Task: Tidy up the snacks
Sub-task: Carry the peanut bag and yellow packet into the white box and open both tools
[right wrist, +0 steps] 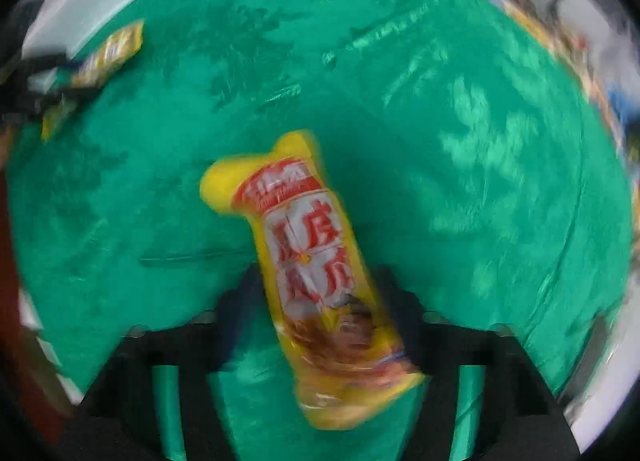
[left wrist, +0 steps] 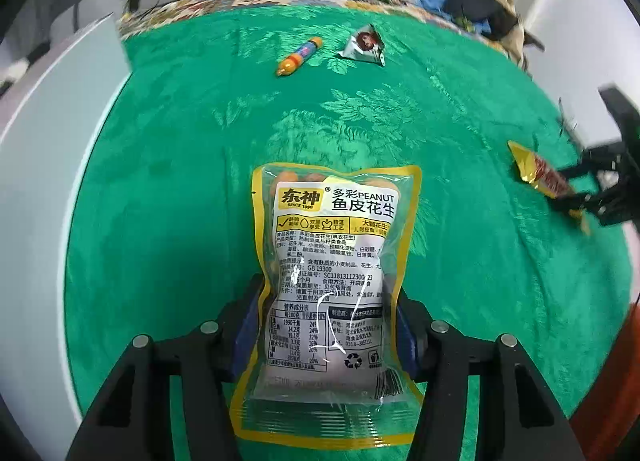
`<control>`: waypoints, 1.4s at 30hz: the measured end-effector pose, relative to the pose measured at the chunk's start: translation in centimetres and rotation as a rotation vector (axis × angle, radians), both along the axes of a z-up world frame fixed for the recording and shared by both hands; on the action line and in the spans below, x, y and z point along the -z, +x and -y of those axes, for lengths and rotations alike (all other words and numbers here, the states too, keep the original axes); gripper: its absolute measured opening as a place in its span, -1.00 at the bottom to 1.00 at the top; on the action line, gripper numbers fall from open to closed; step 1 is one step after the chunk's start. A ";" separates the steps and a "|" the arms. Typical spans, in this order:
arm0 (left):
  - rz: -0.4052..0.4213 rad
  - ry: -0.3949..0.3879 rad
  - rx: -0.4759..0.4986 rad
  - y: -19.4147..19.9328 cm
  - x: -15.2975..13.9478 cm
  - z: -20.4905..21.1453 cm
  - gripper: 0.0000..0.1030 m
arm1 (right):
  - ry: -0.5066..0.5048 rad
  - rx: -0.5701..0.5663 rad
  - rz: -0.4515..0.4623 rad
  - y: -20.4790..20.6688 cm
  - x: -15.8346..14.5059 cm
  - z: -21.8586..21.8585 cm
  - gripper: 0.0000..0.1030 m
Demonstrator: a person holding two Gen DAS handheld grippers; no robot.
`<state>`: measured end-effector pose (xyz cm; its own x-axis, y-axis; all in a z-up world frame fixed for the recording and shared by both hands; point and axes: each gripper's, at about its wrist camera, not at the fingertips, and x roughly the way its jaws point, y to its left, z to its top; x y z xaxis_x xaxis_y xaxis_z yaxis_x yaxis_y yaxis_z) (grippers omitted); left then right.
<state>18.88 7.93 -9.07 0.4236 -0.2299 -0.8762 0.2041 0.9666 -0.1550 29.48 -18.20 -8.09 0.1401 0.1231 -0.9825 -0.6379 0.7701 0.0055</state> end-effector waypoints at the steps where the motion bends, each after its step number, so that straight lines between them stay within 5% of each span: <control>1: 0.008 -0.039 -0.018 -0.9 -0.3 -0.4 0.09 | -0.019 0.026 0.017 -0.7 -0.2 0.0 -0.01; 4: 0.042 -0.146 -0.063 -3.4 -1.5 -1.7 0.09 | 0.017 0.154 0.026 -2.7 -0.8 0.5 -0.03; 9: 0.110 -0.286 -0.143 -6.8 -5.3 -4.8 0.09 | 0.359 0.474 -0.007 -4.8 -3.7 2.2 -0.04; 14: 0.218 -0.331 -0.230 -9.7 -10.8 -11.1 0.09 | 0.566 0.492 -0.069 -5.6 -7.5 -3.7 -0.04; 19: 0.296 -0.216 -0.378 -12.2 -14.6 -19.7 0.10 | 0.766 0.348 -0.128 -5.6 -12.5 -17.0 -0.03; 23: 0.275 -0.082 -0.502 -13.2 -14.3 -26.0 0.17 | 0.899 0.225 -0.192 -6.8 -15.2 -30.1 -0.02; 26: 0.238 0.044 -0.615 -14.1 -12.3 -30.0 0.66 | 0.951 0.180 -0.227 -7.5 -15.2 -38.4 0.06; 28: 0.205 0.058 -0.681 -15.7 -10.6 -32.0 0.73 | 0.928 0.153 -0.243 -8.0 -14.2 -41.7 0.51; 33: 0.246 -0.043 -0.789 -20.8 -9.3 -33.4 0.73 | 0.818 0.182 -0.185 -7.8 -9.7 -40.6 0.49; 35: 0.277 -0.079 -0.791 -21.9 -9.6 -33.0 0.73 | 0.709 0.175 -0.045 -7.5 -7.8 -36.4 0.48; 39: 0.337 -0.168 -0.754 -21.9 -11.1 -30.4 0.87 | 0.284 0.176 0.298 -8.4 -2.4 -26.7 0.48; 42: 0.400 -0.199 -0.689 -20.9 -12.9 -25.8 0.99 | 0.107 0.240 0.404 -8.9 0.4 -18.4 0.48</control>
